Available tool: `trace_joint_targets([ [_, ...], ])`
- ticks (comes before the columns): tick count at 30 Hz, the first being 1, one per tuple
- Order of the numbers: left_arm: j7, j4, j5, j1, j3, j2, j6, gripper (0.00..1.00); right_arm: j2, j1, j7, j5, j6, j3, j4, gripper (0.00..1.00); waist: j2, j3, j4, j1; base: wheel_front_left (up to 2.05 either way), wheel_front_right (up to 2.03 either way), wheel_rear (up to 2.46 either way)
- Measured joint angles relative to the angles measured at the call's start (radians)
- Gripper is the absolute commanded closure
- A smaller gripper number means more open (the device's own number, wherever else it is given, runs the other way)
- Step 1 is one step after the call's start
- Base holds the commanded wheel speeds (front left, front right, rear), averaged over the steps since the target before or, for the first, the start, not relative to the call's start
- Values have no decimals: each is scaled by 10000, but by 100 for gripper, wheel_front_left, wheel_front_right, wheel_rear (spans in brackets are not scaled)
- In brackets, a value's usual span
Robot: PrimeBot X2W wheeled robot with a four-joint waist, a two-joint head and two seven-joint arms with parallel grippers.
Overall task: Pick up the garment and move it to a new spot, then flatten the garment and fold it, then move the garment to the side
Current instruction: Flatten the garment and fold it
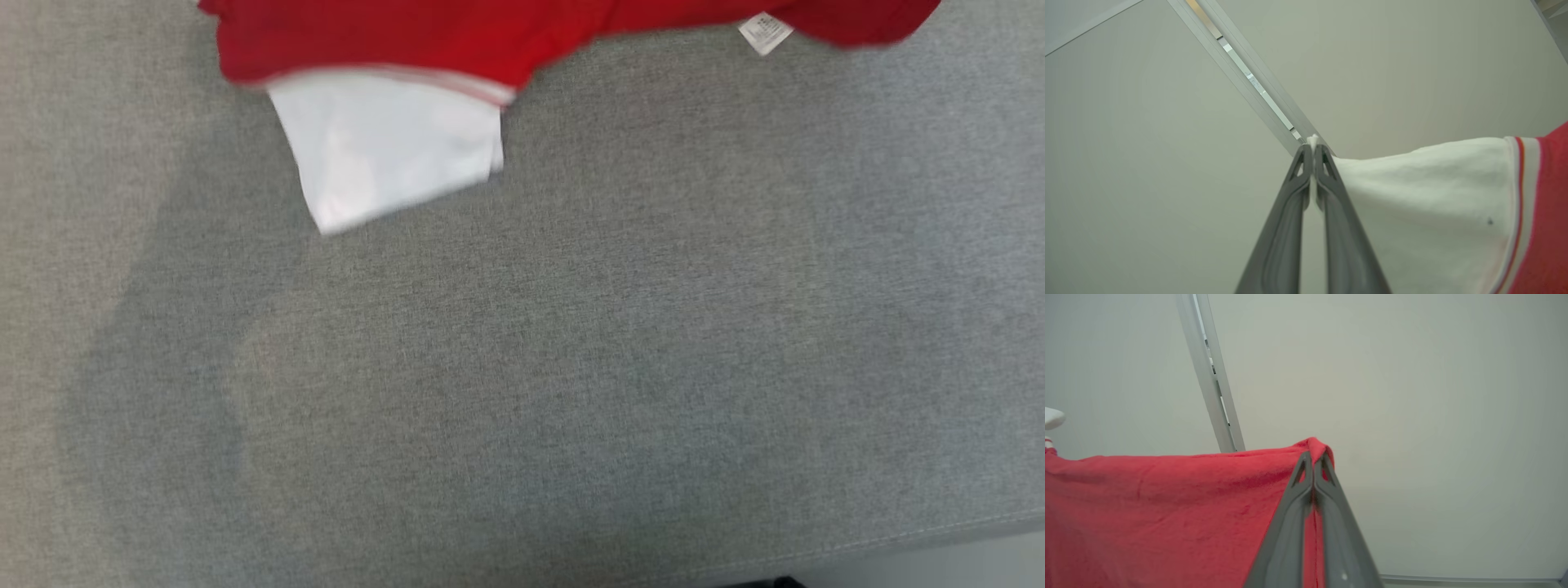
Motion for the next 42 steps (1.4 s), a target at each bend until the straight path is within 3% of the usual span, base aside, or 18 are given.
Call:
trace_joint_targets([
  [4,-1233,1210,884,-1566,29,-433,88,100,270,-1852,-629,-895,4,445,700,100,0,610,117,1,0,0,0],
  [9,-2278,2102,1528,-2930,224,-901,439,100,169,-3344,-1517,-1714,4,1193,1308,100,0,1256,287,1,0,0,0],
  [15,-2408,874,1390,-2332,909,-1103,495,100,-180,-3716,-2652,-1879,8,2372,1509,100,0,1849,628,1,0,0,0],
  [21,-2416,-1264,1099,1459,1565,-740,794,100,-709,-2250,-3515,-1218,10,3507,1532,100,0,2067,1069,2,0,0,0],
  [26,-2414,-3147,1045,4716,2050,-349,1154,100,-1262,-544,-3758,-696,10,3730,995,100,0,1809,1218,1,0,0,0],
  [32,-2414,-5218,746,8204,2790,-59,1684,100,-1394,2472,-3797,-589,10,1787,-397,100,0,1094,1209,1,0,0,0],
  [42,-2414,-6838,-109,13401,3005,314,1975,100,-639,7752,-3797,-1024,10,-403,-1898,100,0,-576,978,-1,0,0,0],
])
